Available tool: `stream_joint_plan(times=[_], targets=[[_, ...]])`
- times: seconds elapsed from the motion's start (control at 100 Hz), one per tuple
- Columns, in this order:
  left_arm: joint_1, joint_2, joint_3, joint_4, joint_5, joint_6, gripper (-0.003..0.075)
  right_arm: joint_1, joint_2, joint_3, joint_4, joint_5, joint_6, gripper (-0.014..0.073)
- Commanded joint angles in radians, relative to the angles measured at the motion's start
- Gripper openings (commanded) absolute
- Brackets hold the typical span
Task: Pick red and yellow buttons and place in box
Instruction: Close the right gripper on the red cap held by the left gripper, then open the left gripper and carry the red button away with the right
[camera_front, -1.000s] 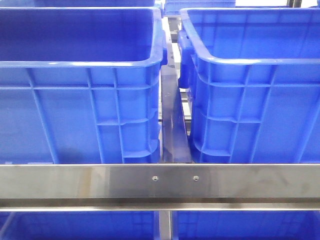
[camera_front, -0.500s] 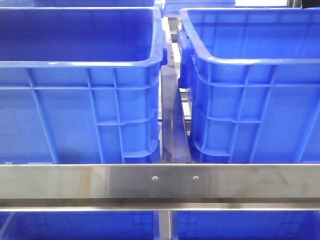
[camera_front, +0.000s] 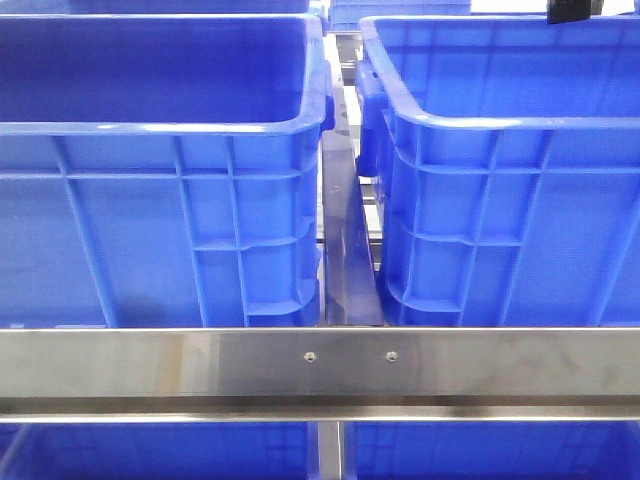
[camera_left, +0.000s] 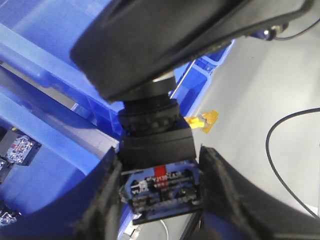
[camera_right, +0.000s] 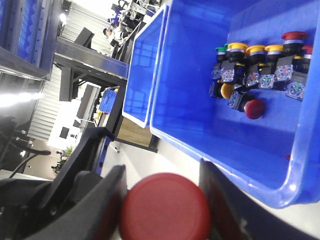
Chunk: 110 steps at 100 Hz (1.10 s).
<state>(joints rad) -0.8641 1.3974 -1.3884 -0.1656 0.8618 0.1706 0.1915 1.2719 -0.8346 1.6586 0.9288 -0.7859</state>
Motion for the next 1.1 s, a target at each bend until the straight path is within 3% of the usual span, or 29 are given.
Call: stream_joint_plan(times=[0.0, 0.16, 0.24, 0.31, 0.43, 0.55, 0.82, 1.09], targets=[[-0.007, -0.035, -0.029, -0.013, -0.055, 0.002, -0.0019, 0.002, -0.02, -0.035, 0.068, 0.053, -0.018, 0.0169], [-0.007, -0.035, -0.029, -0.013, -0.063, 0.002, -0.0011, 0.002, -0.02, -0.035, 0.068, 0.055, -0.018, 0.0155], [-0.007, -0.035, -0.029, -0.011, -0.063, 0.002, 0.0046, 0.002, -0.02, -0.035, 0.068, 0.054, -0.019, 0.0155], [-0.007, -0.035, -0.029, -0.011, -0.063, 0.002, 0.0147, 0.002, -0.02, -0.035, 0.067, 0.054, -0.018, 0.0155], [-0.007, -0.035, -0.029, -0.011, -0.065, 0.002, 0.0391, 0.002, -0.02, -0.035, 0.067, 0.054, -0.026, 0.0155], [-0.007, -0.035, -0.029, -0.011, -0.065, 0.002, 0.0536, 0.002, -0.02, -0.035, 0.067, 0.045, -0.043, 0.0155], [-0.003, -0.035, -0.029, 0.009, -0.059, 0.002, 0.0555, -0.001, -0.023, -0.038, 0.07, -0.025, -0.102, 0.0155], [0.08, -0.049, -0.021, 0.01, -0.037, -0.008, 0.0555, -0.068, -0.026, -0.038, 0.105, -0.047, -0.171, 0.0155]])
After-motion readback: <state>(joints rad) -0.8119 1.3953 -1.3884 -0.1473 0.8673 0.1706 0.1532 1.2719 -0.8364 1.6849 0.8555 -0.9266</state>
